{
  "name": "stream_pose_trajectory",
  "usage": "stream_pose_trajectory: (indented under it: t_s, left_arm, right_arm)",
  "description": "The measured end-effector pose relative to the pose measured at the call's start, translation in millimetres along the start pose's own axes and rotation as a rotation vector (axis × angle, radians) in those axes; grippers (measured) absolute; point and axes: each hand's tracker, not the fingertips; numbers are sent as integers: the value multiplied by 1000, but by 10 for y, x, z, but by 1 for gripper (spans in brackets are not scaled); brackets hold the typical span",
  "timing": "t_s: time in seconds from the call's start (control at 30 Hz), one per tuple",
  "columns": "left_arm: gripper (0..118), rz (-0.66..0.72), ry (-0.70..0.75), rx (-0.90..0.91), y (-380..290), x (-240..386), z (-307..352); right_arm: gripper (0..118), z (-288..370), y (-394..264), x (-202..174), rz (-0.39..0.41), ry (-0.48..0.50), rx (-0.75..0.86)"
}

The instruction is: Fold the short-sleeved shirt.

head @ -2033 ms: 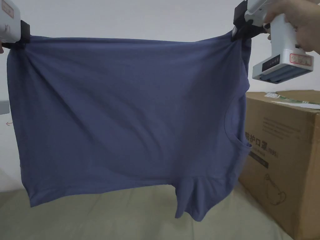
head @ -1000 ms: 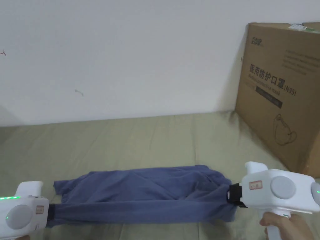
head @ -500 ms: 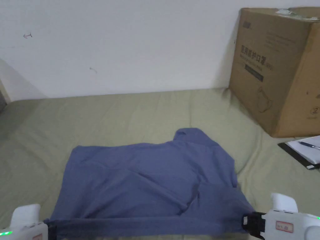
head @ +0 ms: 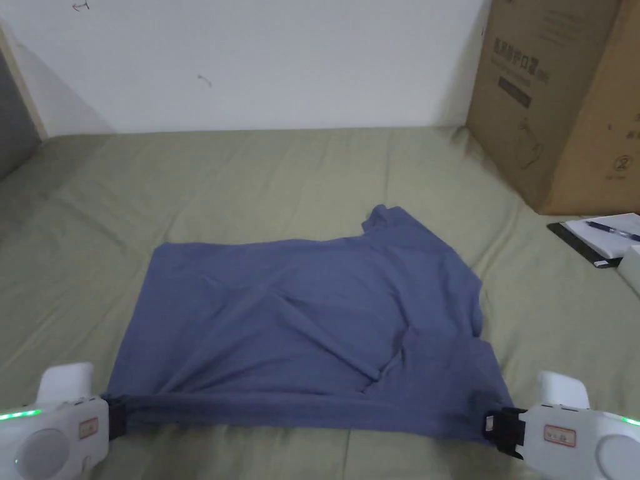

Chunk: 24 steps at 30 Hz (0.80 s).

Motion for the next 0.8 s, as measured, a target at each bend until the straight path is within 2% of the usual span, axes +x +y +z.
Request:
stream_pose_trajectory:
  t_s: [0.03, 0.07, 0.1, 0.13, 0.17, 0.2, 0.23, 0.33, 0.37, 0.4, 0.43, 0.5, 0.6, 0.67, 0.73, 0.8]
  left_arm:
    - [11, -2, 8, -13, 22, 16, -1]
    - [27, 1, 15, -16, 44, 28, 23]
    - [62, 3, 17, -13, 57, 23, 50]
    - [87, 17, -1, -10, 77, 1, 94]
    - [102, 37, -32, 6, 58, -43, 156]
    - [105, 47, -53, 21, 68, -64, 212]
    - [105, 55, -52, 30, 81, -84, 279]
    - [105, 93, -55, 38, 44, -200, 459]
    - [103, 109, -69, 51, 21, -227, 530]
    - [94, 123, -80, 67, -3, -246, 597]
    - [79, 128, -89, 84, -77, -241, 731]
    - [40, 123, -95, 97, -166, -239, 851]
    - [0, 51, -63, 80, -330, -171, 921]
    - [0, 26, -5, 88, -405, -151, 882]
    - [0, 35, -46, 60, -404, -195, 800]
    - [0, 53, -55, 63, -396, -170, 770]
  right_arm:
    - [5, -22, 13, -5, 5, -5, -6]
    - [15, -31, 26, -15, 6, -18, -18]
    - [43, -30, 27, -27, 13, -50, -32]
    - [79, -38, 34, -34, 32, -72, -40]
    - [104, -43, 28, -31, 51, -73, -47]
    - [108, -8, 15, -38, 59, -73, -36]
    - [103, 53, 14, -49, 64, -72, -12]
    - [99, 233, 21, -78, 63, -55, 7]
    - [93, 313, 26, -86, 64, -34, 22]
    - [75, 409, 22, -94, 62, -7, 49]
    - [58, 498, 17, -102, 51, 20, 77]
    - [25, 650, -4, -122, 36, 33, 94]
    - [0, 798, -62, -139, 42, 55, 105]
    - [0, 810, -101, -165, 61, 60, 126]
    - [0, 769, -100, -174, 91, 45, 124]
    - [0, 700, -116, -187, 83, 23, 116]
